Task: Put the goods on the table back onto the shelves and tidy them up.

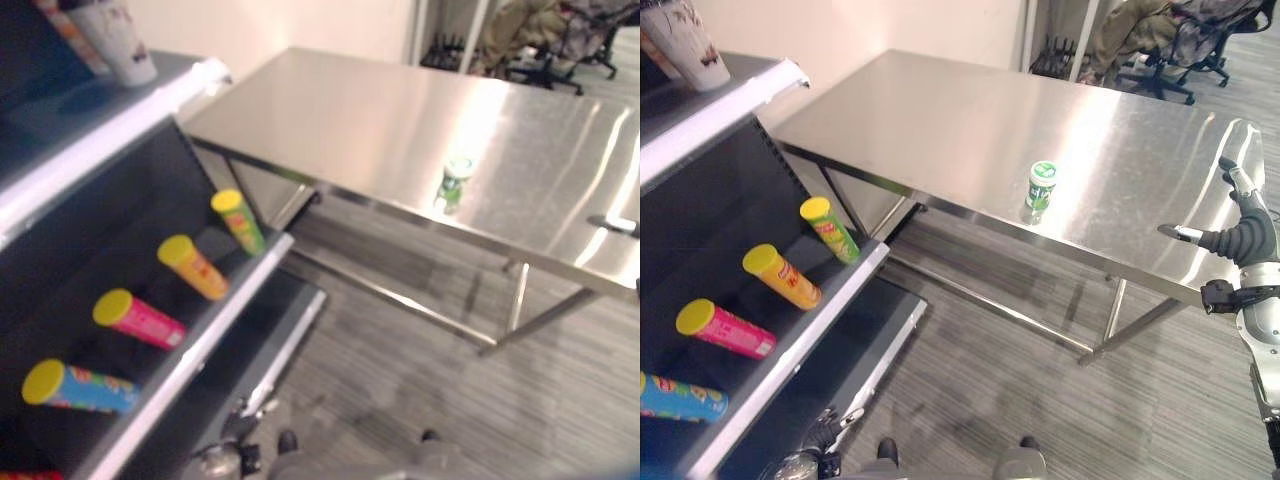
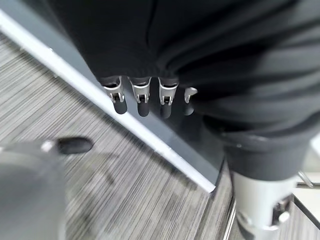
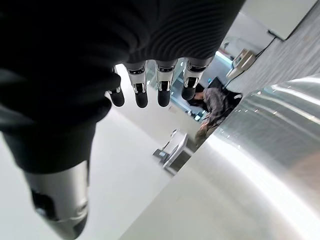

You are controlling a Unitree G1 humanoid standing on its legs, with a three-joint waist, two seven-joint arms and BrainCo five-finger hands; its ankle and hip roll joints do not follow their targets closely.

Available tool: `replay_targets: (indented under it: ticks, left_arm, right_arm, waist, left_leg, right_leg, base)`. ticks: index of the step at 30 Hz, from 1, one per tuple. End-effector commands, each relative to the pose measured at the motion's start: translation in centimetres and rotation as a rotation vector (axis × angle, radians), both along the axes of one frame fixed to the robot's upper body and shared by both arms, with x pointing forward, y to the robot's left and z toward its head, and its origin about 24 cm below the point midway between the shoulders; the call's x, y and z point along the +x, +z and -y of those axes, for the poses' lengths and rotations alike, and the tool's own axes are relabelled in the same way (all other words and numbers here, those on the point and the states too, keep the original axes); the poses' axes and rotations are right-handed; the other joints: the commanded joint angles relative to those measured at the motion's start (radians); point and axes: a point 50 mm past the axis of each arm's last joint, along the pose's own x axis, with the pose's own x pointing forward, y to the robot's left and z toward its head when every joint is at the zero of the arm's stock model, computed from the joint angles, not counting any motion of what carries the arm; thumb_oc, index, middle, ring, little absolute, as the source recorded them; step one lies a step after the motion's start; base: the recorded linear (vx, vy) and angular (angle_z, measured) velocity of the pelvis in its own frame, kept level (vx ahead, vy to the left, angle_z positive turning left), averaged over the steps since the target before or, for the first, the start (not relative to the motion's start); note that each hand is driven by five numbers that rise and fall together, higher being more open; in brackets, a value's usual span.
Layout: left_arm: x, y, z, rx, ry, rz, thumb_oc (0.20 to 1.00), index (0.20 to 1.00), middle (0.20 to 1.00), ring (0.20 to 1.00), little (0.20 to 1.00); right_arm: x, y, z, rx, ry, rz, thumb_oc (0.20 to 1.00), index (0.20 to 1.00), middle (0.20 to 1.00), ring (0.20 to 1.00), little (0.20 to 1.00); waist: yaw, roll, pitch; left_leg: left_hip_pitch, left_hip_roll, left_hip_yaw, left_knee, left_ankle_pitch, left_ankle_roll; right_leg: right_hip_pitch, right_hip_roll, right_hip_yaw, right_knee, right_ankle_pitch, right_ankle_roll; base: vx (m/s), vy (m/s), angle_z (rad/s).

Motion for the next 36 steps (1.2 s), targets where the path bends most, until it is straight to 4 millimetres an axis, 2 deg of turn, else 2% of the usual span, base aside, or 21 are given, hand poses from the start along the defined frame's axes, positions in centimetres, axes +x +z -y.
replay_targets:
  ticks: [1,3,6,8,9,10,11,12,13,15,16,19,20,21,22,25,27,28,29,32,36]
  left_arm:
    - [1.4,1.8,-4.3,0.098,0.014,0.079,1.0,1.0,1.0,1.0,1.0]
    - [1.0,1.6,-4.0,0.085,0.019,0.066,1.0,1.0,1.0,1.0,1.0]
    - [0.6,1.4,-3.7,0.072,0.001,0.048,1.0,1.0,1.0,1.0,1.0]
    - [0.4,1.1,-3.3,0.068,-0.041,0.027,1.0,1.0,1.0,1.0,1.0]
    - [0.4,1.1,-3.3,0.068,-0.041,0.027,1.0,1.0,1.0,1.0,1.0]
    - [0.4,1.1,-3.1,0.07,-0.066,0.019,1.0,1.0,1.0,1.0,1.0]
    - [0.4,1.0,-3.1,0.074,-0.088,0.008,1.0,1.0,1.0,1.0,1.0]
    - [0.4,1.0,-3.1,0.077,-0.09,0.009,1.0,1.0,1.0,1.0,1.0]
    - [0.4,1.0,-3.1,0.078,-0.09,0.009,1.0,1.0,1.0,1.0,1.0]
    - [0.1,1.1,-3.7,0.078,-0.048,0.008,1.0,1.0,1.0,1.0,1.0]
    - [-0.1,1.0,-3.7,0.081,-0.041,-0.003,1.0,1.0,1.0,1.0,1.0]
    - [0.0,1.0,-4.0,0.091,-0.044,-0.011,1.0,1.0,1.0,1.0,1.0]
    - [0.7,1.2,-4.2,0.11,-0.054,0.001,1.0,1.0,1.0,1.0,1.0]
    - [0.7,1.2,-4.2,0.11,-0.053,0.001,1.0,1.0,1.0,1.0,1.0]
    - [1.3,1.5,-4.5,0.12,-0.051,0.018,1.0,1.0,1.0,1.0,1.0]
    - [2.4,1.8,-4.2,0.12,-0.08,0.05,1.0,1.0,1.0,1.0,1.0]
    - [2.5,1.8,-4.2,0.137,-0.097,0.042,1.0,1.0,1.0,1.0,1.0]
    - [2.4,1.9,-4.3,0.135,-0.085,0.048,1.0,1.0,1.0,1.0,1.0]
    - [2.0,1.7,-4.4,0.13,-0.078,0.035,1.0,1.0,1.0,1.0,1.0]
    - [1.5,1.5,-4.4,0.127,-0.052,0.02,1.0,1.0,1.0,1.0,1.0]
    - [0.9,1.1,-3.7,0.108,-0.059,-0.001,1.0,1.0,1.0,1.0,1.0]
  right_arm:
    - [1.1,3.1,-2.5,0.064,0.149,0.174,1.0,1.0,1.0,1.0,1.0]
    - [1.3,2.8,-2.6,0.083,0.152,0.166,1.0,1.0,1.0,1.0,1.0]
    - [1.2,2.1,-2.0,0.092,0.119,0.138,1.0,1.0,1.0,1.0,1.0]
    - [1.1,2.0,-1.8,0.089,0.103,0.133,1.0,1.0,1.0,1.0,1.0]
    - [1.1,2.0,-1.8,0.089,0.103,0.133,1.0,1.0,1.0,1.0,1.0]
    - [1.1,2.0,-1.7,0.085,0.09,0.134,1.0,1.0,1.0,1.0,1.0]
    - [1.0,1.9,-1.4,0.09,0.071,0.138,1.0,1.0,1.0,1.0,1.0]
    - [1.1,2.0,-1.3,0.091,0.064,0.141,1.0,1.0,1.0,1.0,1.0]
    - [1.1,2.0,-1.3,0.091,0.064,0.141,1.0,1.0,1.0,1.0,1.0]
    - [1.7,1.5,-1.7,0.111,0.073,0.141,1.0,1.0,1.0,1.0,1.0]
    - [1.8,0.9,-1.7,0.119,0.066,0.12,1.0,1.0,1.0,1.0,1.0]
    - [2.3,0.2,-2.3,0.109,0.082,0.081,1.0,1.0,1.0,1.0,1.0]
    - [2.6,-0.1,-2.6,0.111,0.093,0.069,1.0,1.0,1.0,1.0,1.0]
    - [2.6,0.0,-2.6,0.111,0.093,0.07,1.0,1.0,1.0,1.0,1.0]
    - [2.6,-0.5,-2.8,0.109,0.097,0.051,1.0,1.0,1.0,1.0,1.0]
    - [2.0,-0.6,-2.0,0.086,0.06,0.039,1.0,1.0,1.0,1.0,1.0]
    - [1.6,-0.6,-1.2,0.063,0.025,0.031,1.0,1.0,1.0,1.0,1.0]
    - [1.3,0.0,-1.1,0.034,0.021,0.041,1.0,1.0,1.0,1.0,1.0]
    - [1.0,-0.6,-1.1,0.038,0.013,0.022,1.0,1.0,1.0,1.0,1.0]
    - [0.2,-1.0,-0.9,0.008,-0.012,0.015,1.0,1.0,1.0,1.0,1.0]
    - [-0.5,-1.5,-0.6,0.019,-0.024,0.005,1.0,1.0,1.0,1.0,1.0]
  waist:
    - [0.046,-0.107,-0.009]
    - [0.048,-0.114,0.003]
    - [0.043,-0.117,0.006]
    - [0.045,-0.118,0.007]
    - [0.045,-0.118,0.007]
    - [0.046,-0.12,0.005]
    - [0.044,-0.117,0.002]
    - [0.049,-0.118,0.004]
    - [0.048,-0.119,0.003]
    - [0.07,-0.106,0.005]
    - [0.066,-0.103,-0.004]
    - [0.055,-0.094,-0.002]
    - [0.031,-0.098,0.019]
    - [0.031,-0.099,0.019]
    - [0.02,-0.101,0.023]
    - [0.01,-0.086,0.002]
    - [-0.004,-0.094,-0.006]
    - [-0.008,-0.105,-0.013]
    - [-0.006,-0.114,-0.023]
    - [0.0,-0.121,-0.046]
    - [-0.002,-0.113,-0.047]
  left_leg:
    - [0.107,0.051,0.038,0.195,-0.039,-0.082]
    - [0.085,0.071,0.075,0.265,0.0,-0.061]
    - [0.061,0.09,0.231,0.299,-0.001,-0.039]
    - [0.015,0.043,0.307,0.294,-0.046,-0.022]
    - [0.015,0.043,0.307,0.294,-0.046,-0.022]
    - [-0.011,0.013,0.342,0.274,-0.064,-0.014]
    - [-0.041,-0.028,0.39,0.233,-0.096,-0.025]
    - [-0.064,-0.041,0.402,0.235,-0.087,-0.03]
    - [-0.066,-0.042,0.402,0.236,-0.088,-0.03]
    - [-0.032,-0.101,0.352,0.118,-0.077,-0.013]
    - [0.0,-0.113,0.346,0.08,-0.08,-0.005]
    - [0.087,-0.143,0.343,-0.013,-0.095,0.04]
    - [0.115,-0.148,0.32,-0.031,-0.103,0.057]
    - [0.114,-0.149,0.322,-0.031,-0.103,0.058]
    - [0.127,-0.147,0.305,-0.043,-0.111,0.059]
    - [0.113,-0.129,0.277,-0.051,-0.123,0.041]
    - [0.117,-0.129,0.261,-0.05,-0.138,0.027]
    - [0.12,-0.135,0.257,-0.033,-0.15,0.021]
    - [0.128,-0.136,0.264,-0.024,-0.157,0.02]
    - [0.13,-0.114,0.273,-0.007,-0.156,0.003]
    - [0.131,-0.082,0.27,0.004,-0.146,-0.014]
  right_leg:
    - [0.046,0.035,0.013,-0.135,0.018,-0.025]
    - [0.093,0.06,-0.01,-0.159,0.004,-0.051]
    - [0.119,0.083,-0.036,-0.164,-0.024,-0.077]
    - [0.127,0.087,-0.05,-0.164,-0.033,-0.083]
    - [0.127,0.087,-0.05,-0.164,-0.033,-0.083]
    - [0.126,0.087,-0.062,-0.164,-0.033,-0.083]
    - [0.132,0.092,-0.071,-0.164,-0.047,-0.075]
    - [0.137,0.093,-0.076,-0.164,-0.05,-0.076]
    - [0.135,0.092,-0.076,-0.164,-0.05,-0.076]
    - [0.126,0.1,-0.098,-0.146,-0.04,-0.065]
    - [0.122,0.097,-0.105,-0.112,-0.044,-0.061]
    - [0.032,0.061,-0.108,0.107,-0.054,-0.031]
    - [-0.051,0.05,-0.05,0.26,-0.025,0.024]
    - [-0.054,0.048,-0.048,0.265,-0.027,0.025]
    - [-0.088,0.029,0.009,0.296,-0.016,0.037]
    - [-0.087,-0.032,0.032,0.149,-0.004,0.015]
    - [-0.098,-0.069,0.056,0.01,0.036,0.018]
    - [-0.071,-0.085,0.047,-0.039,0.052,0.035]
    - [-0.062,-0.089,0.041,-0.051,0.068,0.037]
    - [-0.036,-0.066,0.013,-0.099,0.084,0.037]
    - [0.006,-0.032,-0.017,-0.125,0.062,0.018]
  base:
    - [0.14,-0.361,0.47]
    - [0.1,-0.346,0.45]
    - [0.05,-0.244,0.68]
    - [0.04,-0.135,0.54]
    - [0.02,-0.052,0.42]
    - [0.05,-0.047,0.32]
    - [0.05,-0.056,0.39]
    - [0.05,-0.028,0.45]
    - [-0.03,0.018,0.46]
    - [0.05,0.054,0.01]
    - [0.12,0.072,-0.16]
    - [0.07,0.084,-0.02]
    - [0.0,0.032,0.09]
    - [0.0,-0.028,0.17]
    - [0.02,-0.083,0.23]
    - [0.05,-0.148,0.26]
    - [0.1,-0.157,0.37]
    - [0.14,-0.116,0.65]
    - [0.14,-0.119,0.72]
    - [0.1,-0.134,0.04]
    - [0.06,-0.132,0.06]
